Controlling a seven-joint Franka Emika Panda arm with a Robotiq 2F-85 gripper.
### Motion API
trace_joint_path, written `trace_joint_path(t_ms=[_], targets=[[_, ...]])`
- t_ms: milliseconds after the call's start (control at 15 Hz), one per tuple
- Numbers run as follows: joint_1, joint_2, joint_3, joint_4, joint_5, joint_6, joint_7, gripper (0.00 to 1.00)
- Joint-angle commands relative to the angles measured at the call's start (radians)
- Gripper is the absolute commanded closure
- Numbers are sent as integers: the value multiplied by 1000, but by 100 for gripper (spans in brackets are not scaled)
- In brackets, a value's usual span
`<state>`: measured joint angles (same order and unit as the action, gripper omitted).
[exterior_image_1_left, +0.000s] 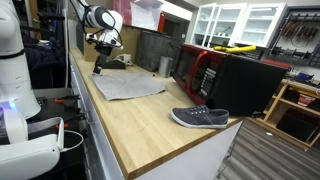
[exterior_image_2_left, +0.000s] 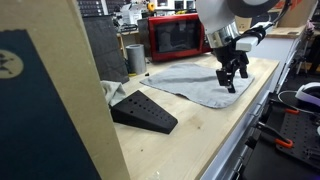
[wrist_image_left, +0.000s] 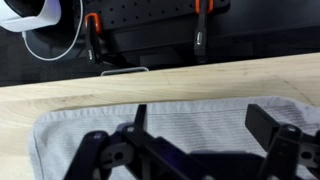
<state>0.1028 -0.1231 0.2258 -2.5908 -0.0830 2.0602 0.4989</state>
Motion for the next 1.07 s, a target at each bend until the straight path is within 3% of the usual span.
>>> trace_joint_path(t_ms=[0,400,1000], targets=[[34,43,6,31,-16,19,19,0],[90,48,19,54,10,23,5,0],[145,127,55,73,-55,82,-4,0]])
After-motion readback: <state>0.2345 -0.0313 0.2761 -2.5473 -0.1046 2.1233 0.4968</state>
